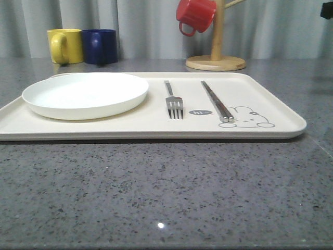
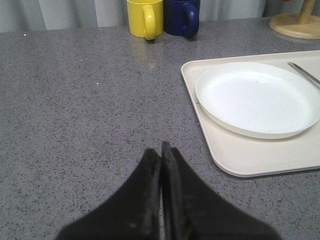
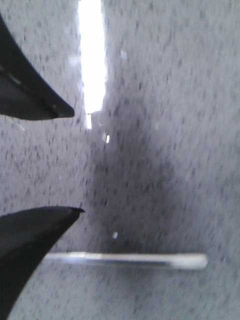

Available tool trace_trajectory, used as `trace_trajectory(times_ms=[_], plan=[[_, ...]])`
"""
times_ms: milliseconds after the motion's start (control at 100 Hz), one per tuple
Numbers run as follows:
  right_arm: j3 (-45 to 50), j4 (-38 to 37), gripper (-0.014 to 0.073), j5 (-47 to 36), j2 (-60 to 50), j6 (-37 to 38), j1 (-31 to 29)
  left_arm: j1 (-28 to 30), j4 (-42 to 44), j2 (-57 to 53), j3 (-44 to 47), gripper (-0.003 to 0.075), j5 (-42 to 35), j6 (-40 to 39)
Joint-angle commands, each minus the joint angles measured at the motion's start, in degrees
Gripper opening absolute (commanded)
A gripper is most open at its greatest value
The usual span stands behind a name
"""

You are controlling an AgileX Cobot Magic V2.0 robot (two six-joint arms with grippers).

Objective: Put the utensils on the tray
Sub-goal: 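Grasp the steel spoon with the right gripper and lift it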

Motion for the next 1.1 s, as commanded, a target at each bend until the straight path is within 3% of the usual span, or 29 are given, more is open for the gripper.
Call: trace_trajectory(times_ms=[0, 380, 640, 1000, 1090], plan=[[-0.87, -0.8, 0.0403, 6.19, -2.69, -1.52, -2.19, -0.48, -0.4, 0.63, -1.37, -0.0019, -4.09, -0.51], [1.33, -0.24, 0.0403, 6.19, -2.69, -2.54, -9.03, -0.48, -0.4, 0.63, -1.37, -0.0019, -4.09, -0.51], [6.96, 0.0, 0.0403, 1.96, -2.64, -2.54, -10.66, -0.48, -0.4, 0.63, -1.37, -0.0019, -4.09, -0.51], [7.32, 1.86, 0.0401, 1.15, 0.32, -2.54, -10.73, -0.48, -0.4, 0.63, -1.37, -0.0019, -4.09, -0.51], [7.32, 1.86, 0.0344, 0.84, 0.31, -2.54, -10.73, -0.48, -0.4, 0.63, -1.37, -0.0019, -4.09, -0.51]])
